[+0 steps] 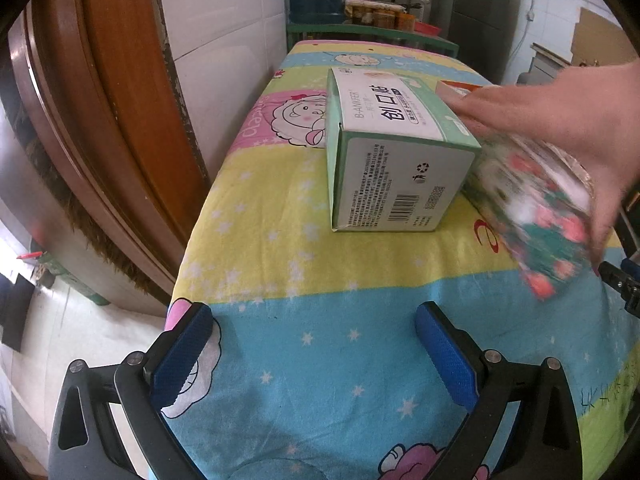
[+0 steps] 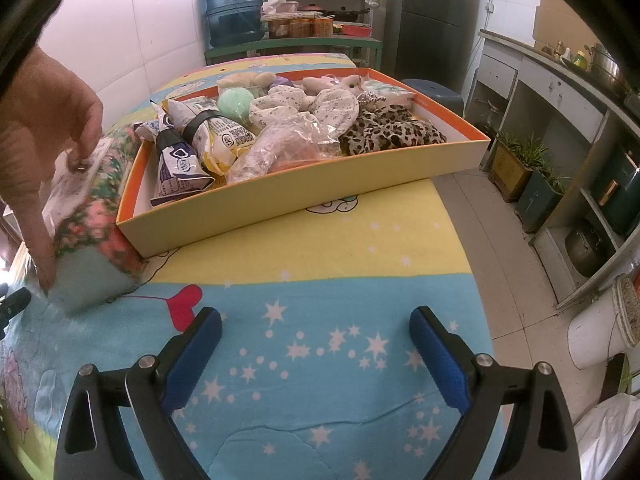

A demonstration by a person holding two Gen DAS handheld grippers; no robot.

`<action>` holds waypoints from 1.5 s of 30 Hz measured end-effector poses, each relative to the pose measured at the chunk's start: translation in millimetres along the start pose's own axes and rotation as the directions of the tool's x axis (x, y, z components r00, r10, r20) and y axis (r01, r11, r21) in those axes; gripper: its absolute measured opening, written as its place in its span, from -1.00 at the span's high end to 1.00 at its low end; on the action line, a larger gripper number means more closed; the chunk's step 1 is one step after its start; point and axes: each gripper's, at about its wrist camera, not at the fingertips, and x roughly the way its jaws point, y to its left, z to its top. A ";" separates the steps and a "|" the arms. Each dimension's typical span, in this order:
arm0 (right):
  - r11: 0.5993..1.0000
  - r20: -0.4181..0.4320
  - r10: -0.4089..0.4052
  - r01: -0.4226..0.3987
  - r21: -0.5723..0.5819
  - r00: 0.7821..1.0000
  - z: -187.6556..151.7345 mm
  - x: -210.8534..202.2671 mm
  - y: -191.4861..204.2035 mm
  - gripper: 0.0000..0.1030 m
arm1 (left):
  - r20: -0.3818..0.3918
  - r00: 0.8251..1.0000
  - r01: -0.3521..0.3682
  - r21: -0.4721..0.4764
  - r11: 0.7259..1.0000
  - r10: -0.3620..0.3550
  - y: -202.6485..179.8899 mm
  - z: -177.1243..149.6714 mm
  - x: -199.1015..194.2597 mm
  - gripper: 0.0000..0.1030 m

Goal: Organize soft objects

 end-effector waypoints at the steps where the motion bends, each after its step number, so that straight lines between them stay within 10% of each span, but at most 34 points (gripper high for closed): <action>1: 1.000 0.000 0.000 0.000 0.000 1.000 0.1 -0.1 0.0 -0.86 | 0.000 1.000 0.000 0.000 1.000 0.000 -0.2 0.0 0.0 -0.97; 45: 1.000 0.000 0.001 -0.001 0.000 1.000 0.0 0.0 -4.1 -0.86 | 0.000 1.000 0.000 0.000 1.000 0.000 0.0 0.6 0.7 -0.97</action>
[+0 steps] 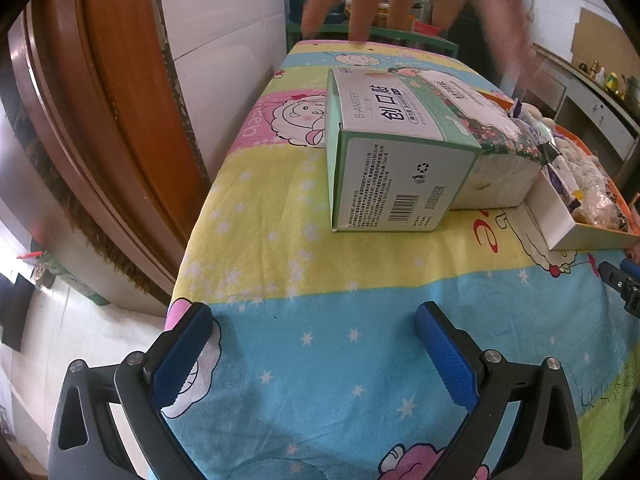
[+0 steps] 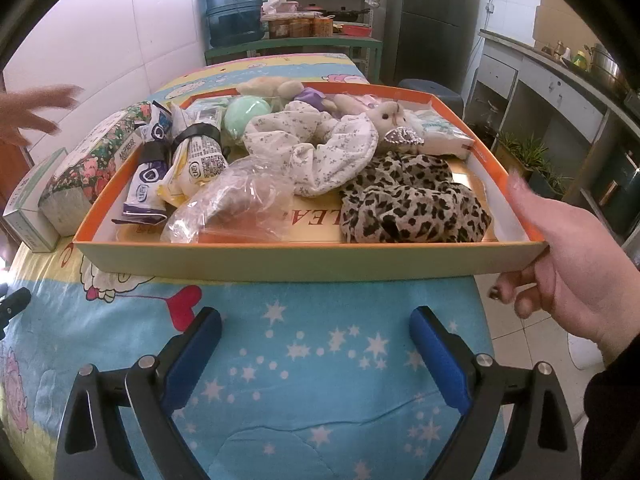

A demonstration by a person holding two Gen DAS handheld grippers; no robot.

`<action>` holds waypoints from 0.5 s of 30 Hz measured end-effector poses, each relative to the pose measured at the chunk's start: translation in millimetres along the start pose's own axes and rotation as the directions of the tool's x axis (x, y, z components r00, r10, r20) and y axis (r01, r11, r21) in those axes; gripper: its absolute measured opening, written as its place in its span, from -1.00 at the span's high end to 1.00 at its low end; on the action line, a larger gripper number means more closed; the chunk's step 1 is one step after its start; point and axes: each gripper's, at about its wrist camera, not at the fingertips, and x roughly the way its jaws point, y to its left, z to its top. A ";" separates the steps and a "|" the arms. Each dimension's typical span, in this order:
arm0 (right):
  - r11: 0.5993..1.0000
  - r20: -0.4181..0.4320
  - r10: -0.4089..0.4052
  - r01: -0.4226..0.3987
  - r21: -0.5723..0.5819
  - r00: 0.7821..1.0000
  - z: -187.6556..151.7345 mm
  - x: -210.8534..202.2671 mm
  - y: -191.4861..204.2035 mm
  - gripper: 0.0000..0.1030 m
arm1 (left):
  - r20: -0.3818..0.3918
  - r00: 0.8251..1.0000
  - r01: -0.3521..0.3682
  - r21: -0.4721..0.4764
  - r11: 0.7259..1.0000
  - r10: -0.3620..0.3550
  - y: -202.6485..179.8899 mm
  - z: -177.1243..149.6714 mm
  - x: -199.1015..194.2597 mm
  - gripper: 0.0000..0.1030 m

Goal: Organize soft objects

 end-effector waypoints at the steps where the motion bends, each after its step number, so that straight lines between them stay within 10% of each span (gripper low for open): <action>1: 1.000 0.000 0.000 0.000 0.000 1.000 0.0 0.0 0.2 -0.86 | 0.000 1.000 0.000 0.000 1.000 0.000 0.0 0.0 0.0 -0.97; 15: 1.000 0.000 0.000 0.000 0.000 1.000 -0.1 0.1 0.9 -0.86 | 0.000 1.000 0.000 0.000 1.000 0.000 -0.1 0.0 0.0 -0.97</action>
